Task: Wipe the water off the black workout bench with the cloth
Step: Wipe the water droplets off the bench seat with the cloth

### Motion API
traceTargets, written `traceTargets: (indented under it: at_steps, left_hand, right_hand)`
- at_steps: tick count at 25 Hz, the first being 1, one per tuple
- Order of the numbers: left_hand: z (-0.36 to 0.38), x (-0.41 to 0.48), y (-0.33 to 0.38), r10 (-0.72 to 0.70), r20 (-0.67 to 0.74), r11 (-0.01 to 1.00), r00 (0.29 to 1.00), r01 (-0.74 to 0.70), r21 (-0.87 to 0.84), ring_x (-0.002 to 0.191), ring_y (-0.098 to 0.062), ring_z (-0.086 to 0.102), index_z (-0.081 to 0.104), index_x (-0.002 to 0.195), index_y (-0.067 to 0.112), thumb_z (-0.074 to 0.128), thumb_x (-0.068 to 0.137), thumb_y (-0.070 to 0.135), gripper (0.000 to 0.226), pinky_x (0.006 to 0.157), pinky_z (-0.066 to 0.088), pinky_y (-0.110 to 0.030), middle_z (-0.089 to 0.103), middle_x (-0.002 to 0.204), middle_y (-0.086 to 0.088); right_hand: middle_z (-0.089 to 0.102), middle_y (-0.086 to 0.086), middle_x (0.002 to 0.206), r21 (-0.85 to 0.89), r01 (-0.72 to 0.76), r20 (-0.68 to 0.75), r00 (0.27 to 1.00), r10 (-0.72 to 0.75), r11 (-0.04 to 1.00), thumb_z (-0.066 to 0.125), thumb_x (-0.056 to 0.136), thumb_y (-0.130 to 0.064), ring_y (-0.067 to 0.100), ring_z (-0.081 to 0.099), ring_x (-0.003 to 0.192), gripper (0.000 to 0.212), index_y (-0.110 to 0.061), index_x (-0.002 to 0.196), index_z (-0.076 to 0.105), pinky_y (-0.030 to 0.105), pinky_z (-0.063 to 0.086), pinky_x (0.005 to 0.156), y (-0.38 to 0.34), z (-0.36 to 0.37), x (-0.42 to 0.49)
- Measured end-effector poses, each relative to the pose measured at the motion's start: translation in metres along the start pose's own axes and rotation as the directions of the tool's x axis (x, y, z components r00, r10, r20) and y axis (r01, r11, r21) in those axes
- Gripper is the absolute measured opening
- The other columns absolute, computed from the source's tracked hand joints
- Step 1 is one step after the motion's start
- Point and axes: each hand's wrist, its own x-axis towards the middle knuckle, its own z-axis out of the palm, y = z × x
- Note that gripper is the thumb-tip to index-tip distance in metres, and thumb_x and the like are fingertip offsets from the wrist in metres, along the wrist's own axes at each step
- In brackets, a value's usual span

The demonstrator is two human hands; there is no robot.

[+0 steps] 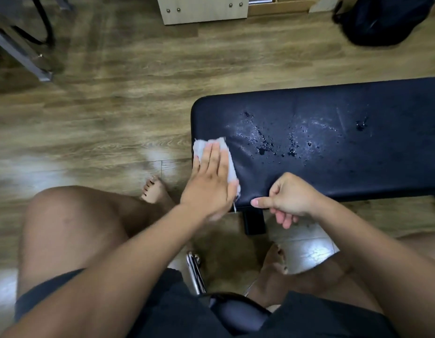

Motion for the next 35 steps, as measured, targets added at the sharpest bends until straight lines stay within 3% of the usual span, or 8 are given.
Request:
traceTargets:
  at_steps: [7,12,15,24,29,32,35]
  left_hand:
    - [-0.041,0.121,-0.015,-0.062,0.009,0.998,0.998,0.062,-0.013,0.150,-0.029,-0.017,-0.009,0.154,0.001,0.019,0.102,0.040,0.071,0.121,-0.008,-0.048,-0.015,0.163,-0.017]
    - [-0.008,0.029,0.003,0.008,-0.077,0.993,0.997,-0.017,-0.114,0.151,-0.031,-0.013,-0.005,0.154,-0.002,0.009,0.093,0.042,0.076,0.122,0.000,-0.050,-0.010,0.163,-0.018]
    - [0.007,-0.026,0.010,0.068,-0.039,0.994,0.997,-0.071,-0.087,0.151,-0.029,-0.013,-0.002,0.155,0.002,0.011,0.092,0.046,0.078,0.123,0.002,-0.048,-0.008,0.164,-0.015]
    - [-0.037,0.120,0.001,-0.032,0.033,0.999,0.999,0.032,0.024,0.150,-0.028,-0.020,-0.009,0.153,0.002,0.022,0.100,0.039,0.072,0.121,-0.009,-0.047,-0.016,0.163,-0.015]
    - [-0.014,0.043,0.014,0.046,-0.035,0.996,0.998,-0.048,-0.073,0.151,-0.030,-0.013,-0.006,0.154,0.002,0.011,0.091,0.043,0.078,0.122,-0.006,-0.048,-0.010,0.164,-0.015]
    - [0.005,-0.021,0.012,0.130,-0.027,0.991,0.991,-0.131,-0.020,0.151,-0.029,-0.013,-0.004,0.155,0.004,0.010,0.090,0.047,0.079,0.123,-0.004,-0.045,-0.008,0.164,-0.013]
    - [-0.003,0.013,0.003,0.130,-0.012,0.992,0.991,-0.130,0.009,0.151,-0.028,-0.013,-0.005,0.155,0.006,0.010,0.088,0.049,0.082,0.122,-0.004,-0.046,-0.010,0.164,-0.012]
  right_hand:
    - [0.066,0.013,0.052,0.025,-0.025,0.036,0.999,0.024,0.999,0.077,0.078,-0.044,0.026,0.065,0.046,0.045,-0.003,0.065,0.062,0.020,0.039,0.040,-0.003,-0.005,0.001]
    - [0.065,0.012,0.050,0.038,-0.021,0.017,1.000,0.020,0.999,0.076,0.078,-0.043,0.023,0.064,0.042,0.043,-0.005,0.063,0.063,0.020,0.039,0.041,-0.001,-0.003,0.000]
    - [0.066,0.012,0.052,0.022,-0.017,0.016,1.000,0.016,1.000,0.076,0.077,-0.045,0.023,0.064,0.043,0.044,-0.005,0.064,0.064,0.019,0.040,0.039,0.003,-0.001,0.005]
    - [0.065,0.012,0.051,0.045,-0.024,0.056,0.998,0.021,0.999,0.078,0.076,-0.043,0.025,0.064,0.043,0.043,-0.004,0.068,0.063,0.019,0.039,0.038,0.000,-0.007,0.006]
    - [0.064,0.015,0.054,0.095,-0.012,0.005,1.000,0.011,0.995,0.078,0.076,-0.041,0.026,0.061,0.042,0.042,-0.002,0.066,0.063,0.017,0.038,0.036,0.003,-0.001,0.002]
    - [0.065,0.016,0.054,0.081,-0.019,0.004,1.000,0.019,0.996,0.078,0.076,-0.042,0.025,0.062,0.042,0.043,-0.002,0.066,0.064,0.017,0.038,0.035,0.005,0.000,0.005]
    - [0.066,0.015,0.054,0.066,-0.032,0.025,0.999,0.031,0.997,0.079,0.074,-0.044,0.027,0.064,0.044,0.045,-0.003,0.066,0.065,0.018,0.038,0.037,0.003,-0.004,0.008]
